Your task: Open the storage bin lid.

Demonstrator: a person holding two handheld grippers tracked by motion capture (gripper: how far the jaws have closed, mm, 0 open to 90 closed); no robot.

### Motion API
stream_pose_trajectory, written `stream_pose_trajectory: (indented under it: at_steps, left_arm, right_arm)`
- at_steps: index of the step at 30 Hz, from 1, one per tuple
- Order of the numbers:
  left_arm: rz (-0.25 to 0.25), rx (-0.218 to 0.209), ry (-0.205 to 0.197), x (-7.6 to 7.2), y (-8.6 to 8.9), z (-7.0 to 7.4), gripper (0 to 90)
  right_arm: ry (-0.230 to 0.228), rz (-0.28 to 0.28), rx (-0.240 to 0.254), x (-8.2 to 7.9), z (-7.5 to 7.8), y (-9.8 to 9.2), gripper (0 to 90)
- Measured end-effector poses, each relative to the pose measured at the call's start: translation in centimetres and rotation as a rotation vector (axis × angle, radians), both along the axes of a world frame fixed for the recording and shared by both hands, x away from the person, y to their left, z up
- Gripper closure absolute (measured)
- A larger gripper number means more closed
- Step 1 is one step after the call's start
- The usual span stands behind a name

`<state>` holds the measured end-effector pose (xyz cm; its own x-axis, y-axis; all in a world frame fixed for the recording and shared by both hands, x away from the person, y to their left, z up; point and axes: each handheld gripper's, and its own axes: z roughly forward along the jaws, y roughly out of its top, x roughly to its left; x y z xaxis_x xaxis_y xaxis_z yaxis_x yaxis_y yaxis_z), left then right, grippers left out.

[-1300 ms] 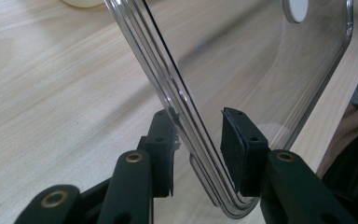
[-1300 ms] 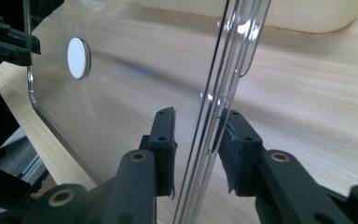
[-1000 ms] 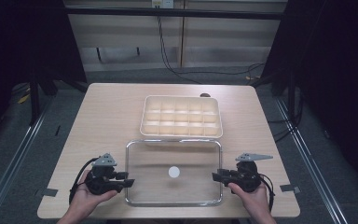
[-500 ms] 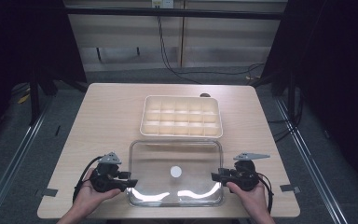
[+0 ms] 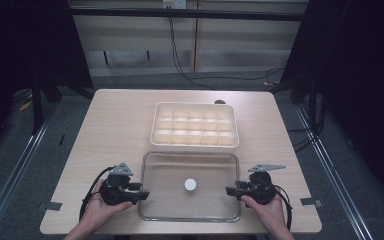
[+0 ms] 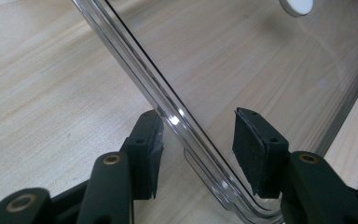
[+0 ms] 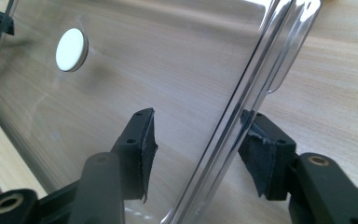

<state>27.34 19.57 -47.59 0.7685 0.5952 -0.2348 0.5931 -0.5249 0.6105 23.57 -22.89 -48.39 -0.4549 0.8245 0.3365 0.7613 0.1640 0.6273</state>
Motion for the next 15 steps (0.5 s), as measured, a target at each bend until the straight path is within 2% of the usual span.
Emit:
stream_pose_trajectory:
  at_steps: [4,7,8,11,12,15]
  left_arm:
    - [0.002,0.004,0.005,0.1,-0.1,-0.1,51.9]
    - [-0.006,0.008,0.018,0.4,-0.1,-0.2,51.9]
    - [-0.006,0.002,0.028,0.5,-0.1,-0.3,51.9]
    - [-0.01,0.001,0.058,1.0,0.0,-0.4,51.9]
    - [-0.008,-0.001,0.053,1.1,-0.1,-0.5,51.8]
    - [0.005,0.0,0.053,1.2,-0.2,-0.7,51.3]
  right_arm:
    - [0.002,-0.008,-0.023,0.1,-0.1,0.2,44.7]
    - [0.015,-0.019,-0.014,0.4,-0.2,0.1,45.2]
    - [0.022,-0.021,-0.008,0.6,-0.3,0.1,44.6]
    - [0.031,-0.021,-0.029,1.1,-0.3,0.3,43.4]
    - [0.031,-0.025,-0.021,1.2,-0.4,0.3,43.0]
    - [0.027,-0.028,-0.039,1.2,-0.7,0.2,41.0]
